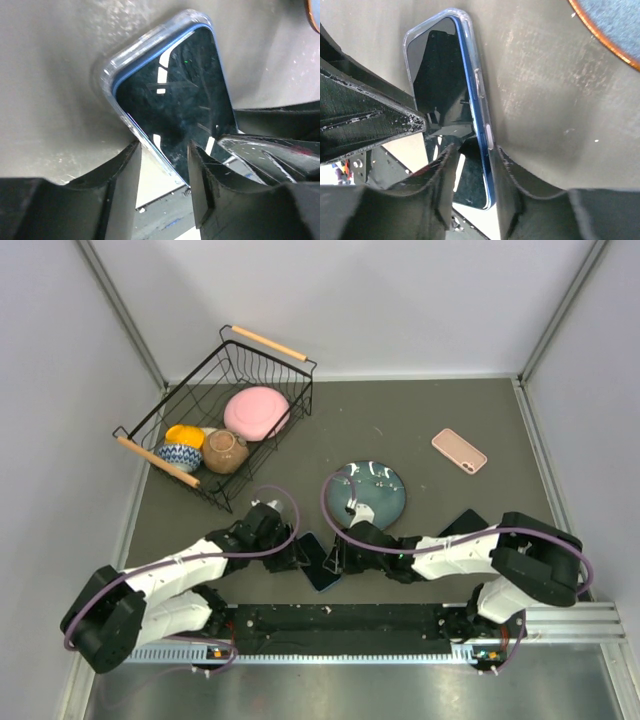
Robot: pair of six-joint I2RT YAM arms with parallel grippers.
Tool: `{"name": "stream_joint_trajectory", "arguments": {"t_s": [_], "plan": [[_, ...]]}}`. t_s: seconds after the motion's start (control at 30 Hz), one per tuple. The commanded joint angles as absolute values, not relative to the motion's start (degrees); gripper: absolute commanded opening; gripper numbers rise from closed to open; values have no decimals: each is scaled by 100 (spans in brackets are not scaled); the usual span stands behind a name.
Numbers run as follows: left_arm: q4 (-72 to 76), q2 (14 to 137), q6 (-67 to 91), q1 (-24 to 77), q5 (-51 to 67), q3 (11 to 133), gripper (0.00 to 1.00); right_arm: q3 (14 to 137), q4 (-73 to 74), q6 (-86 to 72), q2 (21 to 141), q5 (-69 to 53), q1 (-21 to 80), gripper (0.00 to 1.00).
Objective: Put the phone into the phone case
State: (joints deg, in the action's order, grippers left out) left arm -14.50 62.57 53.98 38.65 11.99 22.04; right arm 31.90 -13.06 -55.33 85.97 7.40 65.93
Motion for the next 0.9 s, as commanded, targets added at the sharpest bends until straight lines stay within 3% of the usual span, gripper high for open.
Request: {"name": "stream_joint_trajectory", "arguments": {"t_s": [0.0, 0.17, 0.3, 0.57, 0.87], "plan": [[-1300, 5959, 5282, 3946, 1258, 2136, 49, 3138, -1565, -5810, 8228, 756, 6750, 38], [-1512, 6002, 5194, 3946, 1046, 2232, 52, 3217, -1196, -5249, 8112, 853, 6654, 59], [-1468, 6327, 5098, 3946, 1019, 2338, 50, 2945, -1861, -4923, 8165, 353, 6434, 73], [-1029, 6556, 5089, 3946, 1353, 2250, 42, 2664, -2916, -4763, 8692, -667, 6354, 75], [-124, 6267, 5343, 3946, 2108, 1741, 34, 1671, -5754, -5738, 8692, -1880, 5749, 75]]}}
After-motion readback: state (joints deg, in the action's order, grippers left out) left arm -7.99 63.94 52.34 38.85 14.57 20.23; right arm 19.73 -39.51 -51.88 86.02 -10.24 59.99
